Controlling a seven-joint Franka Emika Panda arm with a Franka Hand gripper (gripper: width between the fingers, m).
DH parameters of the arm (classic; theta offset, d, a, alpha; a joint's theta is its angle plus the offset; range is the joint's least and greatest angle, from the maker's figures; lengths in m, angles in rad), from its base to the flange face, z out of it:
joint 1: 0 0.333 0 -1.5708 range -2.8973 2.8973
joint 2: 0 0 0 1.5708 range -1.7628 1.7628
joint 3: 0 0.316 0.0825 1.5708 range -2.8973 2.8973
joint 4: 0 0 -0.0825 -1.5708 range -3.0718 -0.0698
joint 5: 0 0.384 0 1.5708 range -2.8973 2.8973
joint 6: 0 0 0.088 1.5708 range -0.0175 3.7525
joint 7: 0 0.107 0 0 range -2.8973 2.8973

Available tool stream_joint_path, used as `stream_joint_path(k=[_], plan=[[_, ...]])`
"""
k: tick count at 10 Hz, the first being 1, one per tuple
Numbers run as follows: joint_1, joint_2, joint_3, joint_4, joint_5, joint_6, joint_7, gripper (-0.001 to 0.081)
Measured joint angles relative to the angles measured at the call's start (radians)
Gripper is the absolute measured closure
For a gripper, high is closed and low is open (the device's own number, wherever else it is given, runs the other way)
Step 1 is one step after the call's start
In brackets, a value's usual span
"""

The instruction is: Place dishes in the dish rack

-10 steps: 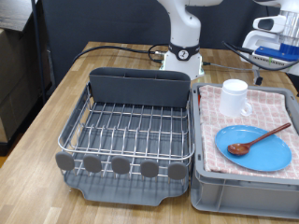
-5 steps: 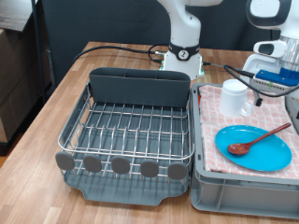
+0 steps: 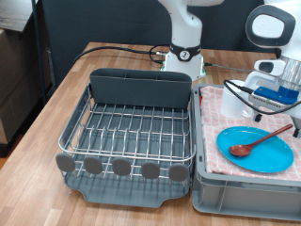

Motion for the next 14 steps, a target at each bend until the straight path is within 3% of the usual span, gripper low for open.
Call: stream_joint_path(k=[8,9,10,11,13,14], plan=[[0.007,0.057,-0.018,0.001,-0.072,0.047,0.119,0.0003],[0.007,0.063,-0.02,-0.001,-0.083,0.055,0.137,0.0075],[0.008,0.067,-0.021,-0.004,-0.097,0.059,0.156,0.0233],[0.008,0.07,-0.022,-0.01,-0.11,0.064,0.179,0.0233],[0.013,0.072,-0.024,-0.021,-0.139,0.075,0.224,0.0573],[0.015,0.072,-0.024,-0.025,-0.143,0.075,0.236,0.0573]])
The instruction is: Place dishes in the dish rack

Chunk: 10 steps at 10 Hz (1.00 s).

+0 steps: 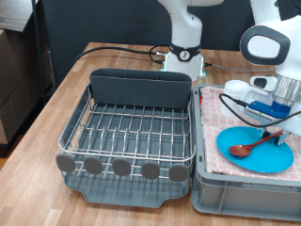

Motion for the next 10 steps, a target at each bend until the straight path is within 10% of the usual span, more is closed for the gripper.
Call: stream_joint_path(k=[1,10], plan=[[0.001,0.0,0.002,-0.002,-0.001,-0.001,0.002,0.0707],[-0.041,-0.081,0.041,0.019,0.156,-0.055,-0.217,0.0706]])
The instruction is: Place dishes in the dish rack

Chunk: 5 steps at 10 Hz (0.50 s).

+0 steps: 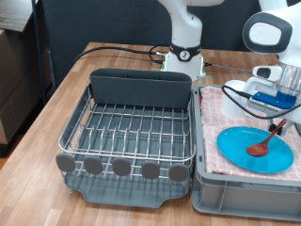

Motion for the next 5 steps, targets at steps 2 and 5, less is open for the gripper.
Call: stream_joint_path(k=[2,5], plan=[[-0.011,-0.047,0.015,0.0,0.083,-0.028,-0.08,0.0706],[-0.02,-0.147,0.034,-0.014,0.21,-0.131,-0.209,0.0706]])
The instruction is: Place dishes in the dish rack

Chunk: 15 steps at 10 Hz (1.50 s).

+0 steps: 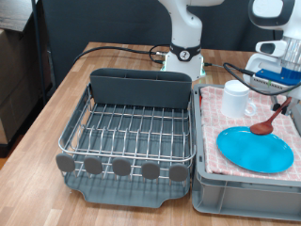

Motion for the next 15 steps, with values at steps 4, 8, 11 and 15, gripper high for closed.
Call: stream_joint_path(k=[4,8,11,15], plan=[[0.0,-0.02,-0.037,-0.019,-0.03,0.0,0.197,0.0706],[-0.001,-0.15,-0.078,-0.101,0.05,-0.141,0.348,0.0706],[-0.001,-0.245,-0.12,-0.166,0.192,-0.208,0.315,0.0706],[-0.001,-0.387,-0.169,-0.278,0.259,-0.211,0.297,0.0706]])
